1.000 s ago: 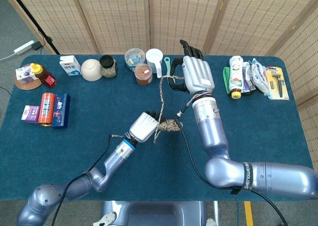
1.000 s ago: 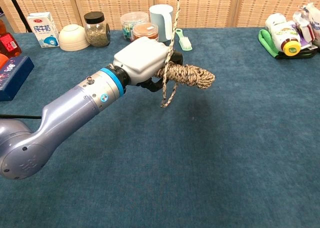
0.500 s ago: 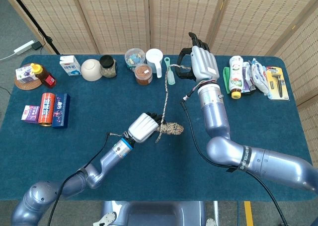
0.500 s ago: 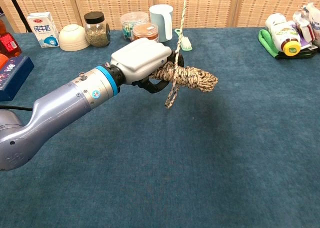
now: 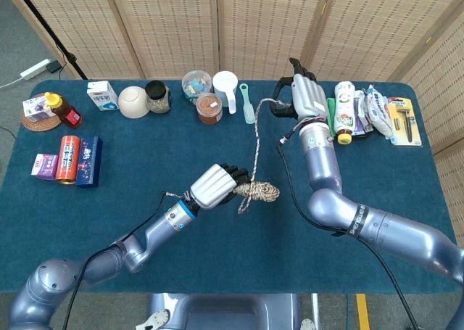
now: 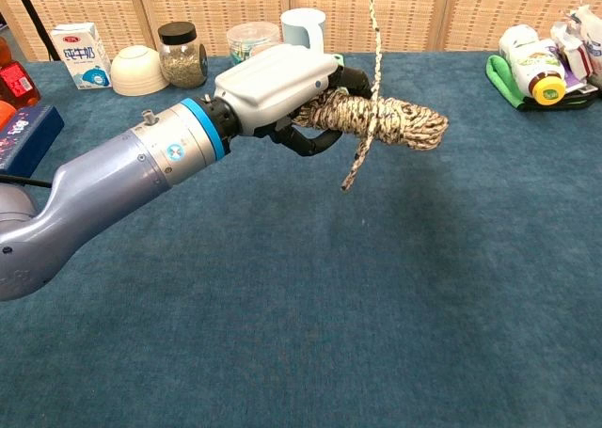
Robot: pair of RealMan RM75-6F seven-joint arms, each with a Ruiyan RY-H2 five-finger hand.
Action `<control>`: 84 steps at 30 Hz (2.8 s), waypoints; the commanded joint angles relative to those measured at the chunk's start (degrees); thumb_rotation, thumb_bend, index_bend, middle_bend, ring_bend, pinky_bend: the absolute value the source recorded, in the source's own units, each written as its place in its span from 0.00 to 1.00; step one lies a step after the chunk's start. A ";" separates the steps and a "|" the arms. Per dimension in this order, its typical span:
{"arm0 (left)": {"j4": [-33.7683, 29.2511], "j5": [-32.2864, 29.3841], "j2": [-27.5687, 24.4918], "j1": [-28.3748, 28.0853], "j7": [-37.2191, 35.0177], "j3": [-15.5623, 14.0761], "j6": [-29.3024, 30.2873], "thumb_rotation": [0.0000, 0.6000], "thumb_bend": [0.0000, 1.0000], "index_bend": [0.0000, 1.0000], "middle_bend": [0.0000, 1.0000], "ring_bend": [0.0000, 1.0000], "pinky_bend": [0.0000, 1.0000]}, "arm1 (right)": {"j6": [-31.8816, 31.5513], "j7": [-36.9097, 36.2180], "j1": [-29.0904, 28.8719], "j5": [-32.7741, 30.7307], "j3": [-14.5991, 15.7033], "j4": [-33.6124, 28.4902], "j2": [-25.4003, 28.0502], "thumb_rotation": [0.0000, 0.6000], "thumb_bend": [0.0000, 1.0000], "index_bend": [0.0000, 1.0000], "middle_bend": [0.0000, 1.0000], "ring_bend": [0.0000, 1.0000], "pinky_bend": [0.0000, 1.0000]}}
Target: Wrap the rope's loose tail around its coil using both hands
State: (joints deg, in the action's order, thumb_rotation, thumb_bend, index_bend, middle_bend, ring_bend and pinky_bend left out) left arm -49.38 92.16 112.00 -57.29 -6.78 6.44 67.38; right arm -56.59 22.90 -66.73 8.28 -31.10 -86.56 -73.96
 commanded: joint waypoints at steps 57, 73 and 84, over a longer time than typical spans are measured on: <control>-14.12 -22.08 -0.56 -6.17 19.85 22.87 2.26 1.00 0.51 0.56 0.41 0.46 0.60 | 2.51 3.55 11.48 7.56 21.16 -17.05 5.04 1.00 0.64 0.75 0.00 0.00 0.00; -13.81 -22.93 -1.67 -6.09 19.05 23.20 3.37 1.00 0.51 0.56 0.41 0.46 0.60 | 3.05 4.78 13.12 7.69 25.25 -13.30 3.41 1.00 0.64 0.75 0.00 0.00 0.00; -13.11 -23.58 -2.22 -6.10 18.41 22.99 3.18 1.00 0.51 0.56 0.41 0.46 0.60 | 3.03 5.35 13.91 7.72 26.18 -13.02 3.30 1.00 0.64 0.75 0.00 0.00 0.00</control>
State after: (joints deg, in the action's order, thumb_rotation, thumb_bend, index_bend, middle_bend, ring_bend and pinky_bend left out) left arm -62.50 68.59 109.79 -63.39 11.64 29.44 70.56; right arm -53.59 28.23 -52.84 16.03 -4.95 -99.59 -70.65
